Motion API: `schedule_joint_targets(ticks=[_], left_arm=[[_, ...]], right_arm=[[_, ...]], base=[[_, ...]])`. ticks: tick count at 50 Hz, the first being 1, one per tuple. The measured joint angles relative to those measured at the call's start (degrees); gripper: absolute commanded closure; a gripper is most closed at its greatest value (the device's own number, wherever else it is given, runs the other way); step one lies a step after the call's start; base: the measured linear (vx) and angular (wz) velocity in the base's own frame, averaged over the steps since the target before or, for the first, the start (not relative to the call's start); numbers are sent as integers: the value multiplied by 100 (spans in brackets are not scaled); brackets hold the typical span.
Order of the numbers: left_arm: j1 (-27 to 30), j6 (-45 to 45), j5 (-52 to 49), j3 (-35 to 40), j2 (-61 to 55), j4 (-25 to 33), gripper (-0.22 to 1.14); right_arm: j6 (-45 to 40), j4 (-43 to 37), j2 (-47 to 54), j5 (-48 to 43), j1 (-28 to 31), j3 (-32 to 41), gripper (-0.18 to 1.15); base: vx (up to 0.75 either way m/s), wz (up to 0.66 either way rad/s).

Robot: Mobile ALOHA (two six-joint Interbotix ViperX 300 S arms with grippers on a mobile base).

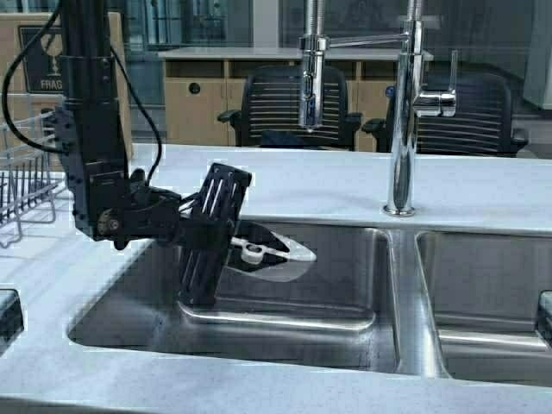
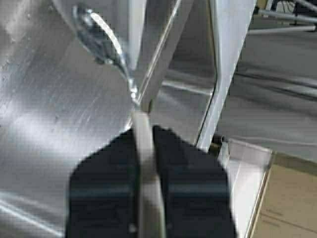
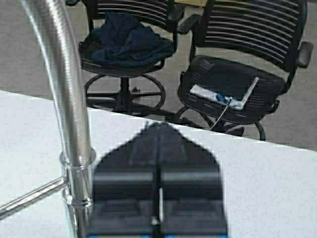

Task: Wash the pan

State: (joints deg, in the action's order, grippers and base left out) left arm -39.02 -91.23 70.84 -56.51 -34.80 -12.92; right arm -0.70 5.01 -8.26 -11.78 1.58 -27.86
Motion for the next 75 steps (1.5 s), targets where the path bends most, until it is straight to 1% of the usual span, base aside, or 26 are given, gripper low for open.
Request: schedule_joint_targets(ticks=[4,8,13,17,21,27,30,34,41,46,50,53,54,62,65,69,75], left_arm=[[-9,-9,325,123,-158,-352,89],[-18,-26,1090,325,-519,-624,89],[-79,-79,2021,519,-1011,-642,89],[-62,-79,2276,510,-1292,-510,89],[-53,-26,2303,404,-1424,-281,89],[-44,352,2276,202,-1441,149,89],[-9,598,2021,88,-1327,360,89],[-9,703,1336,-97,-1037,589,89],[-9,853,-211,-149,-483,659,89],[-26,1116,-1837,-35,88,571,89],[-26,1485,-3393,220,633,316,89],[-35,1978,-4693,554,1028,9,89],[-35,2101,-4975,633,1107,-62,89],[-62,3885,-8130,1679,1714,-721,89],[-53,4421,-9123,1995,1811,-949,89],[-35,4729,-10028,2224,1898,-1204,89],[-18,4799,-10591,2285,2083,-1547,89]], right_arm=[[0,-9,-176,-35,9,-176,92],[9,-9,-387,-79,26,-334,92],[-9,-18,-694,-88,35,-571,92],[-9,-9,-993,-97,26,-791,92],[-18,-9,-1318,-105,9,-1028,92],[-26,-35,-1784,-264,26,-1433,92],[-26,-53,-2021,-369,26,-1617,92],[-26,-79,-2312,-448,18,-1846,92],[-26,-88,-2610,-475,26,-2083,92],[-26,-97,-2698,-483,18,-2145,92],[-26,-88,-2725,-483,18,-2153,92],[-35,-97,-2742,-483,18,-2153,92],[-35,-88,-2742,-475,18,-2162,92],[-141,-97,-2795,-483,18,-2162,92],[-193,-97,-2830,-483,18,-2162,92],[-202,-97,-2900,-483,18,-2162,92],[-202,-105,-2962,-483,18,-2162,92]], base=[[0,0],[0,0],[0,0],[0,0],[0,0],[0,0],[0,0],[0,0],[0,0],[0,0],[0,0],[0,0],[0,0],[0,0],[0,0],[0,0],[0,0]])
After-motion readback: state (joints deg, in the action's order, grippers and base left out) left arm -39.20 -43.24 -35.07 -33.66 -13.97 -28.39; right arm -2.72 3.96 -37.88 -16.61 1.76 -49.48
